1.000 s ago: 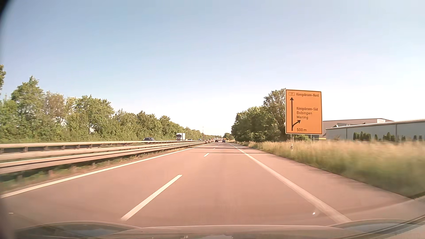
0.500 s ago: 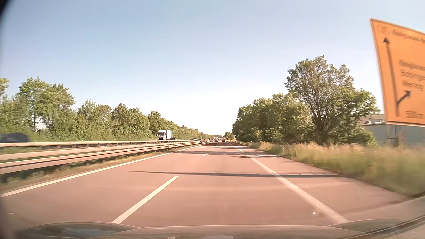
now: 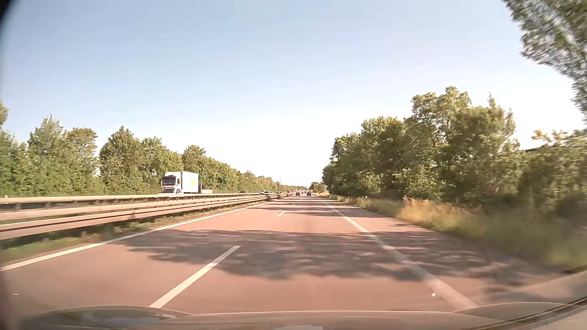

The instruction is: Follow the waypoints while adhering to traffic rules and regulations

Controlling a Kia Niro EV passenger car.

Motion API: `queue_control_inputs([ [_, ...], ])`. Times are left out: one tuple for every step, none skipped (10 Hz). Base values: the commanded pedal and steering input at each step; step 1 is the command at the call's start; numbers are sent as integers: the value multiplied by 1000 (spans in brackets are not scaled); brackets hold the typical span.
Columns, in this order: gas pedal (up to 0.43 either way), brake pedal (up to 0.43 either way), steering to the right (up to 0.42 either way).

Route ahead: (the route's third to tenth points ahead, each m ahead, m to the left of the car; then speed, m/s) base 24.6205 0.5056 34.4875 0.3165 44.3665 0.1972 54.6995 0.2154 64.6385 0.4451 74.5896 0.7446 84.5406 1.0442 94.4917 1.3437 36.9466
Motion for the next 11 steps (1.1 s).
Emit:
queue_control_inputs([
  [299,12,0],
  [299,12,0],
  [299,12,0],
  [299,12,0],
  [299,12,0],
  [299,12,0],
  [299,12,0],
  [299,12,0],
  [299,12,-1],
  [299,12,-1],
  [299,12,-1],
])
